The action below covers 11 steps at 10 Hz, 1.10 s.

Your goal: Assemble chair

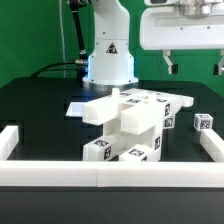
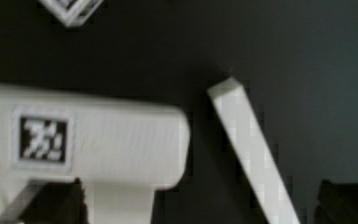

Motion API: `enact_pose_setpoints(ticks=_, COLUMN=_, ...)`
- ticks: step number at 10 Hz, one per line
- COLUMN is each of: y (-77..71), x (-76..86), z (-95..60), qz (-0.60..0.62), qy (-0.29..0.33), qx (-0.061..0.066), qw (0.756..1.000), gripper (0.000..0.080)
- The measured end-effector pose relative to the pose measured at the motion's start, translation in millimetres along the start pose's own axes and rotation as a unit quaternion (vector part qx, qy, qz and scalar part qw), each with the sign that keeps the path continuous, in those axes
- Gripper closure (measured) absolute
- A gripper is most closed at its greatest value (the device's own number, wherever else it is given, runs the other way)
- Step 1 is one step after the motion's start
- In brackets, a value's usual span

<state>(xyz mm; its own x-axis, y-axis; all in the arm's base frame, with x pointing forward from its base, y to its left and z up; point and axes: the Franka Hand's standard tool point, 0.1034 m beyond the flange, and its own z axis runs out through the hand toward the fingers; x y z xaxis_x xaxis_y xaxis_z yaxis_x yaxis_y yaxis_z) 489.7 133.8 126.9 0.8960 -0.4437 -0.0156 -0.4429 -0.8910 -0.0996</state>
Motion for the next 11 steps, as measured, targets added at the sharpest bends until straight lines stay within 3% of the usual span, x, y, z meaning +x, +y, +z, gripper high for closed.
enact_pose_setpoints(ticks=5, y=-1.7, x=-5.9, z=4.8, qz=0.003, qy=-0.001, qx=0.0, qw=1.0, gripper=0.0151)
enact_pose_setpoints(ticks=8, y=-13.4, x=-43.5, z=23.9, qz=-0.011, qy=-0.001, qx=-0.005, qw=1.0, gripper=0.0151)
enact_pose_setpoints(ticks=11, y=-19.7, x=-50.2, z=34.9, qz=-0.024, qy=0.009, qx=-0.003, qw=1.0, gripper=0.0151)
